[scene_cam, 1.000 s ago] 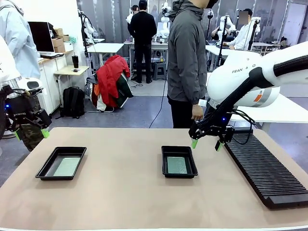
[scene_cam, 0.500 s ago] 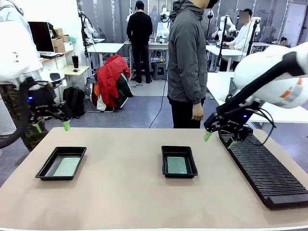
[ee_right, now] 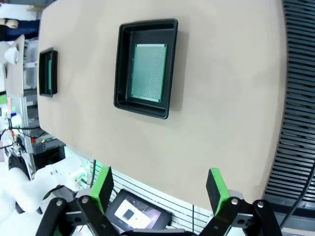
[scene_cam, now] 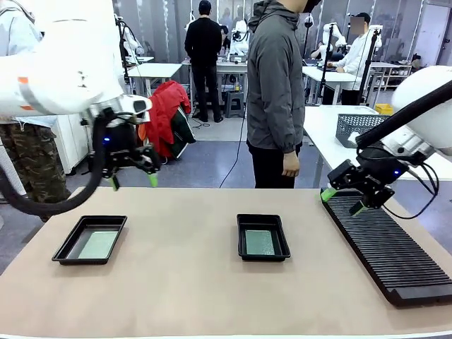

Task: Inspect and transfer BCBs to ESD trays.
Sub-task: Pick up the ESD tray and place it on the left side of the table.

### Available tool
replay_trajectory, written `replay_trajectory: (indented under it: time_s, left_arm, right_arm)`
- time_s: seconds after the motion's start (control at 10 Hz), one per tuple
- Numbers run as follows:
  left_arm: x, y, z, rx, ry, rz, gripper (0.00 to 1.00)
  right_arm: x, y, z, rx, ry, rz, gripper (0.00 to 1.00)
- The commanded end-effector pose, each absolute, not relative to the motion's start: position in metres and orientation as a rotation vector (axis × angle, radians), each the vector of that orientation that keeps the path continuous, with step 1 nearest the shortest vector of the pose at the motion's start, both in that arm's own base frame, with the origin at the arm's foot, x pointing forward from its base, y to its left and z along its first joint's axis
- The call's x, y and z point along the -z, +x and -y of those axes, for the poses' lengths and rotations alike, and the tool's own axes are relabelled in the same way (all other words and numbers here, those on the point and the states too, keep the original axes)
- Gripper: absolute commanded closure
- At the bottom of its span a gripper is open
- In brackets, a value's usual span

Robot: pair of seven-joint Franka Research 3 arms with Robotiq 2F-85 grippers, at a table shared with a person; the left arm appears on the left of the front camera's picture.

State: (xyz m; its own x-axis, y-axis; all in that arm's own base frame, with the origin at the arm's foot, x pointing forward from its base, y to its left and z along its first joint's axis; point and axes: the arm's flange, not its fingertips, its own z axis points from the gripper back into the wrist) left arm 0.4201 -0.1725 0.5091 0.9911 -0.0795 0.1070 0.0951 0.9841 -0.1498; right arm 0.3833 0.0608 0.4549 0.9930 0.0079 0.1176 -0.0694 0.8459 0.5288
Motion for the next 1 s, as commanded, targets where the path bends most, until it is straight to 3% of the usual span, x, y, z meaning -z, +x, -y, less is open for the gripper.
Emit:
replay_trajectory:
  time_s: [0.0, 0.9]
  left_arm:
    - [-0.504, 0.431, 0.205, 0.079, -0.163, 0.105, 0.0]
    - [-0.469, 0.461, 0.351, 0.102, -0.136, 0.132, 0.0]
  right_arm:
    - [-0.446, 0.381, -0.036, -0.05, 0.646, 0.106, 0.0]
    - [-0.419, 0.382, 0.043, -0.081, 0.748, 0.099, 0.0]
